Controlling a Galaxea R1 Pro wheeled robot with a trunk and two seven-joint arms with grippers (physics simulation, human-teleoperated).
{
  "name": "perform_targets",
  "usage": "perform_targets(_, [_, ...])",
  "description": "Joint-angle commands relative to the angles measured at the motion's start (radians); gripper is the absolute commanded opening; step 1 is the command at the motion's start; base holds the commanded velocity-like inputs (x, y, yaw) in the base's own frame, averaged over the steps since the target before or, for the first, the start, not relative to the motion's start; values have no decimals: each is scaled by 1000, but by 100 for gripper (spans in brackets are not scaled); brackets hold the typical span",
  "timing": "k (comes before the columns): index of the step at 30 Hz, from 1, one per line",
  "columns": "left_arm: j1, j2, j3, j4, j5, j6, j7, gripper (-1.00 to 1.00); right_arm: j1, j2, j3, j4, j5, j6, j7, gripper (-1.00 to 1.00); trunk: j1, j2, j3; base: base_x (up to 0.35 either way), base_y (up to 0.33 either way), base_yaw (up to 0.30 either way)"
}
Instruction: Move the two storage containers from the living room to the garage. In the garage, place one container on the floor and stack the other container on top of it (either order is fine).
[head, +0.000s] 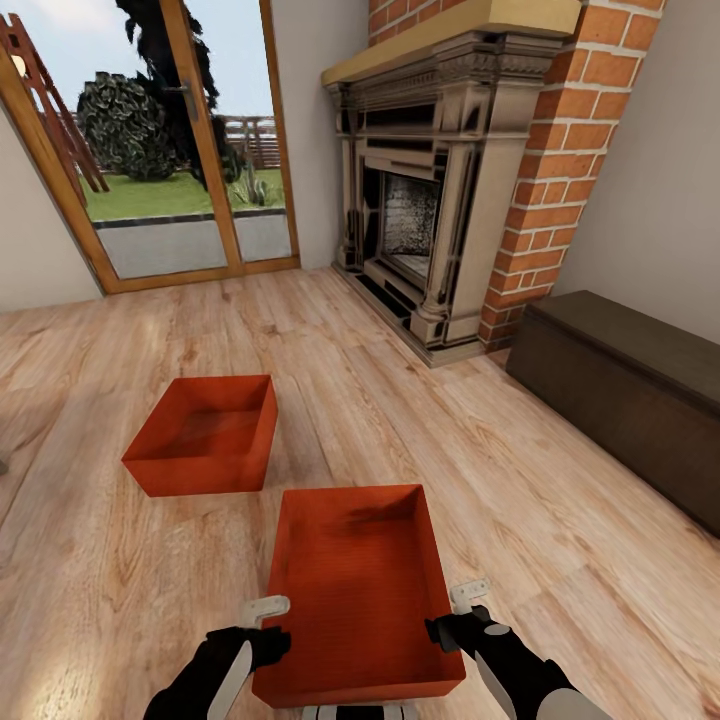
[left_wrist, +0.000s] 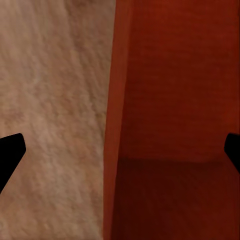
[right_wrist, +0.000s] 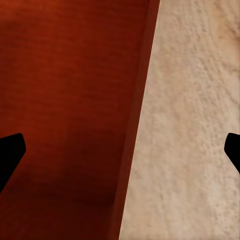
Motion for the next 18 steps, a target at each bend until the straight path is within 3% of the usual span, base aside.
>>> perform_targets(1, [0,-1,0,-2,10,3,7,100,0,0,0,-3,11,6,2,100,0,0,-1,0,0,0])
perform_targets(18, [0,2,-1,-1,7,7,8,100,0,0,1,-3,11,6,2,100,0,0,-1,0,0,0])
